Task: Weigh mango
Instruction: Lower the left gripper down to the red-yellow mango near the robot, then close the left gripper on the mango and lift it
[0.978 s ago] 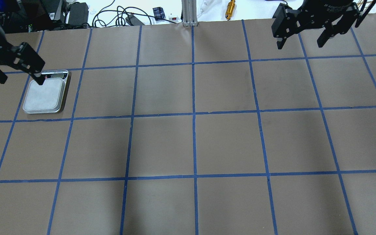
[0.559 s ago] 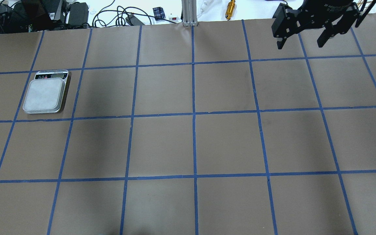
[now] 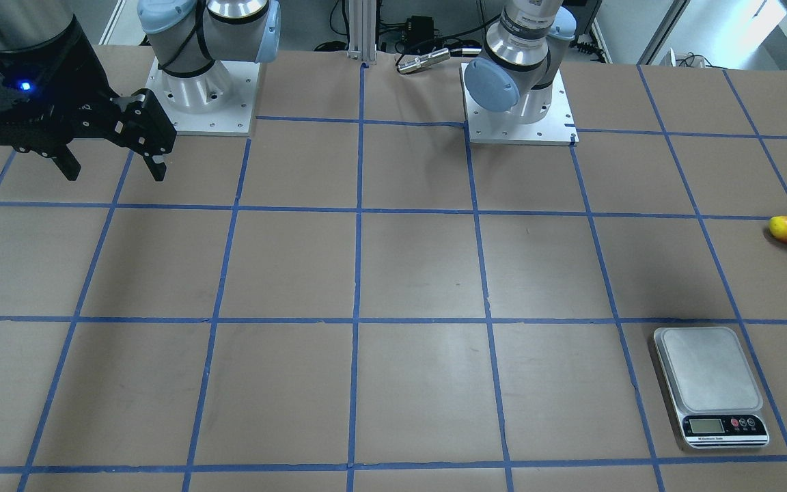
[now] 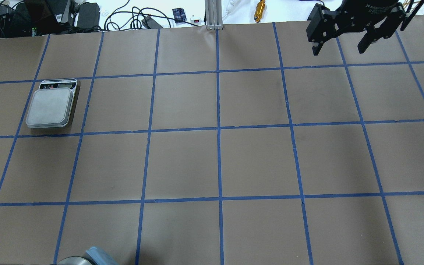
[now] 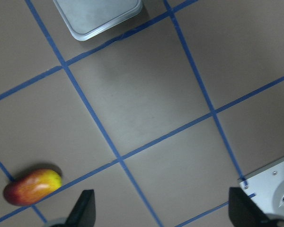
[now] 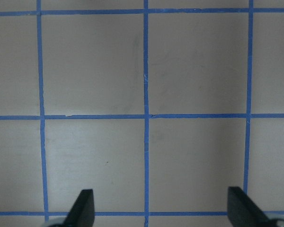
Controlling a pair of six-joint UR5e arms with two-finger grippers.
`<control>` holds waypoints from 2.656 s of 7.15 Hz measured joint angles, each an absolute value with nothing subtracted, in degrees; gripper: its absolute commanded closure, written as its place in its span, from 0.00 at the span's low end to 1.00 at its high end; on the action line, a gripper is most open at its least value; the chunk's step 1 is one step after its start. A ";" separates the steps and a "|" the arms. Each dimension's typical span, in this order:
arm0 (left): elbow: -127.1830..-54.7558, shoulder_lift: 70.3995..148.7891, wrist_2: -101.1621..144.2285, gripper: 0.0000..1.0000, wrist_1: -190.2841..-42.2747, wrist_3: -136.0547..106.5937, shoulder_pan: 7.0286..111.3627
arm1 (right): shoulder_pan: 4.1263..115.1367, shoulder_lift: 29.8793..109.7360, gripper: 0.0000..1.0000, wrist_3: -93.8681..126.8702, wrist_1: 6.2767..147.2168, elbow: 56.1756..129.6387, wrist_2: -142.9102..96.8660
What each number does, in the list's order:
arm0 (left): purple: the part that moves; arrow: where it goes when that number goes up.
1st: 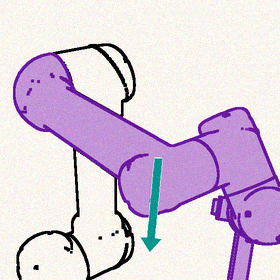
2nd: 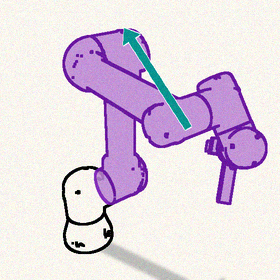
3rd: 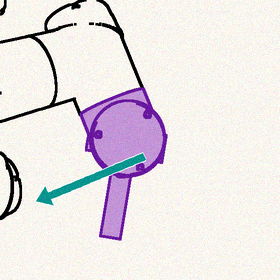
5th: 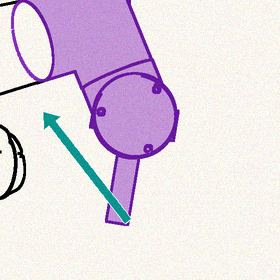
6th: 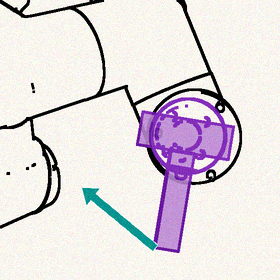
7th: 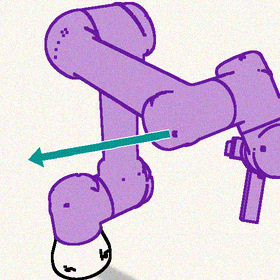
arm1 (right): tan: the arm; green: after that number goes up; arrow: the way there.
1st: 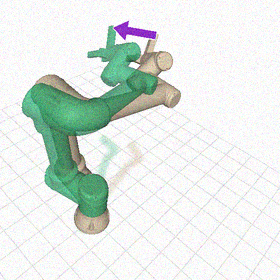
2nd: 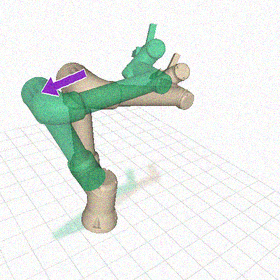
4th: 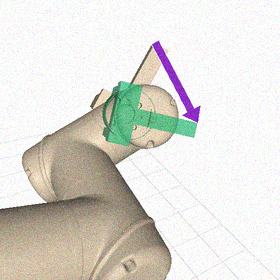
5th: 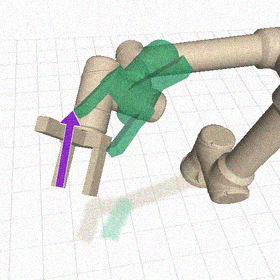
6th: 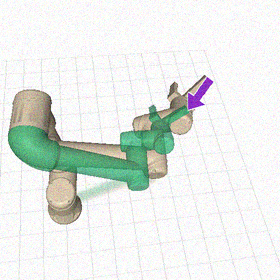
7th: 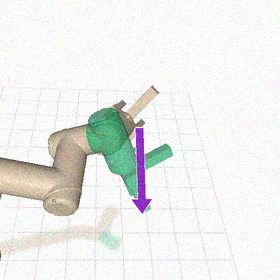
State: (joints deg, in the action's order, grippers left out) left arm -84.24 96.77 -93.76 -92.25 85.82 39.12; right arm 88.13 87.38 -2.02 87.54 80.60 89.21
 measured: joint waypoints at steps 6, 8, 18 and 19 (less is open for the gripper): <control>-84.70 116.28 -84.95 0.00 -68.43 148.61 26.23 | 88.10 87.36 0.00 -2.02 87.54 80.60 89.21; -84.83 120.21 -85.75 0.00 -66.35 158.05 24.93 | 88.10 87.36 0.00 -2.02 87.54 80.60 89.21; -91.75 124.61 -92.35 0.55 -59.60 160.80 20.30 | 88.14 87.38 0.00 -2.02 87.54 80.60 89.17; -91.90 124.61 -92.30 0.74 -59.29 160.74 20.30 | 88.13 87.41 0.00 -2.02 87.54 80.60 89.19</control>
State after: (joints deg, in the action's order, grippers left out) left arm -91.90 124.61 -92.30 -59.29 160.74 20.30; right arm 88.13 87.41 -2.02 87.54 80.60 89.19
